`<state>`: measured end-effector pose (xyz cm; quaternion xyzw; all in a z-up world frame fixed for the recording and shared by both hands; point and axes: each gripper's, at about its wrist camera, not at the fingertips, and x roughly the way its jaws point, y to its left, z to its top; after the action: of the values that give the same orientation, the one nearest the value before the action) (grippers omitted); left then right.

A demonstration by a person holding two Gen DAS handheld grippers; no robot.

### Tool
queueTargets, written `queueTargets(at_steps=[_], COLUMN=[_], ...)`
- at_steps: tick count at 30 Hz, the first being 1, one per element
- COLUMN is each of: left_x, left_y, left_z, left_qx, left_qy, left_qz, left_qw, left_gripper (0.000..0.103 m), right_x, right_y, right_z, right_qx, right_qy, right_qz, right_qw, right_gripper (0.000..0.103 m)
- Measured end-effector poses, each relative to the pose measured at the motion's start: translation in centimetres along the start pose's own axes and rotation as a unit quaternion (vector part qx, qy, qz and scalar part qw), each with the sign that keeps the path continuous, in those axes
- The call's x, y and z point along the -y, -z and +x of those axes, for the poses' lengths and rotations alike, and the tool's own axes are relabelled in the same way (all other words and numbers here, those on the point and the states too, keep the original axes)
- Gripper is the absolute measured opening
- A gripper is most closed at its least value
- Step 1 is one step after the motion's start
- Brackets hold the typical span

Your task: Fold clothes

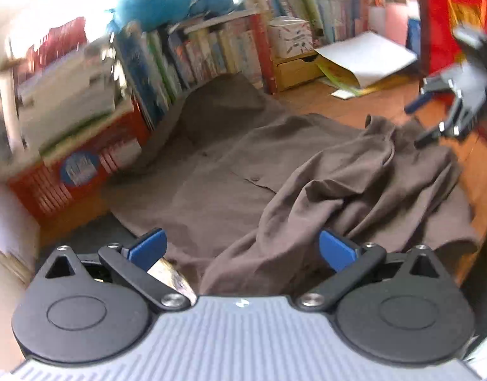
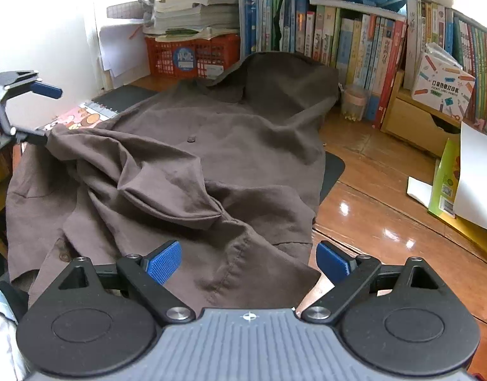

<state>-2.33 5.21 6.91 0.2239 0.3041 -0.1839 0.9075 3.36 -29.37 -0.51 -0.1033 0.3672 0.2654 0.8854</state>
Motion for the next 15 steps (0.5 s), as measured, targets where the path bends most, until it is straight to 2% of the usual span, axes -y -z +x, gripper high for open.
queueTargets(at_steps=[3,6,8,9,11,13,15], left_x=[1.6,2.5,2.4,2.2,1.5,0.9,0.4], left_y=[0.0,0.0,0.1,0.2,0.5,0.8,1.1], left_z=[0.7,1.5,2.9,3.7,5.3,6.3,6.5], left_qx=[-0.014,-0.028,-0.056,-0.074,-0.106,-0.13,-0.133], left_qy=[0.03,0.064,0.083,0.092,0.106,0.112,0.118], left_qz=[0.029,0.034,0.014,-0.003,-0.033,-0.058,-0.071], left_qw=[0.999,0.9969,0.9949,0.993,0.9881,0.9835,0.9815], left_gripper=[0.103,0.09,0.063,0.056,0.023,0.006,0.003], right_x=[0.0,-0.1,-0.1,0.0,0.1,0.4,0.7], right_y=[-0.2,-0.3,-0.4,-0.5,-0.6,-0.6,-0.5], right_z=[0.6,0.9,1.1,1.2,1.3,1.3,1.1], right_qx=[-0.005,-0.005,-0.005,-0.005,-0.008,-0.012,-0.012], right_qy=[0.0,-0.004,-0.004,-0.004,-0.004,-0.003,-0.005], right_qz=[0.004,0.001,0.001,0.0,-0.004,-0.006,-0.004], right_qw=[1.0,1.0,1.0,1.0,1.0,1.0,1.0], right_gripper=[0.093,0.093,0.093,0.093,0.093,0.093,0.093])
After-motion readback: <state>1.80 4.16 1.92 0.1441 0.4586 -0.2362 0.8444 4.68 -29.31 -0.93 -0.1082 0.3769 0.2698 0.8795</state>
